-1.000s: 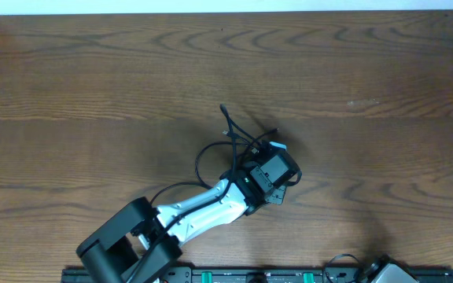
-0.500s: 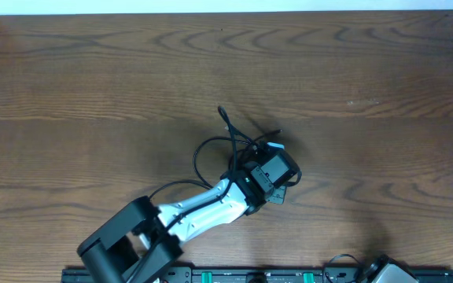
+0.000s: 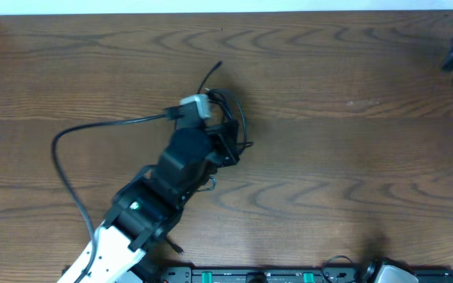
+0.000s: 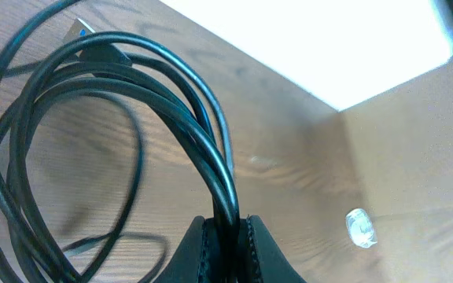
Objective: Untangle cables
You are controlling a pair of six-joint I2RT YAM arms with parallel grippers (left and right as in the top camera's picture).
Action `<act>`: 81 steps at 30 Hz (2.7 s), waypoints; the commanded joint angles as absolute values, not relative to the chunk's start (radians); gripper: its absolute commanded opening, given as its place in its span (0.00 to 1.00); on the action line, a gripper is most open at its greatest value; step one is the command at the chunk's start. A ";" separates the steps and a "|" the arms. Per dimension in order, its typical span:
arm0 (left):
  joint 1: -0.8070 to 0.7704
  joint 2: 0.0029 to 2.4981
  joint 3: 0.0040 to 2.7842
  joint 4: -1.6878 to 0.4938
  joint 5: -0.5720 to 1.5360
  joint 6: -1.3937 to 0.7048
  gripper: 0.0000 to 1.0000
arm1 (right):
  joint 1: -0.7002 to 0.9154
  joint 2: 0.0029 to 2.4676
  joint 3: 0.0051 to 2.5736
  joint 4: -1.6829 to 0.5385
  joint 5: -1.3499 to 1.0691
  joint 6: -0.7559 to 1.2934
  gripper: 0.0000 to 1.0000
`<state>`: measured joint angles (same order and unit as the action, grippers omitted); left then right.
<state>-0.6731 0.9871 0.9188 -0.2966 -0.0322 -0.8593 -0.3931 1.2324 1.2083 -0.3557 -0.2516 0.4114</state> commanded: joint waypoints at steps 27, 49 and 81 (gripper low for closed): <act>-0.445 1.078 0.935 -0.298 0.569 -0.666 0.08 | 0.165 1.443 0.937 -0.543 -1.092 0.130 0.71; -0.444 1.130 0.935 -0.286 0.663 -0.643 0.08 | 0.466 1.445 0.933 -0.350 -0.535 0.522 0.11; 0.025 1.097 0.935 -0.427 0.931 -0.402 0.08 | 0.057 1.445 0.933 -0.636 -0.401 0.276 0.01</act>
<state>0.0383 1.1099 0.9188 -0.4076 0.9150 -0.4583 0.0437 1.4448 0.9333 -0.6754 -0.0566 0.5266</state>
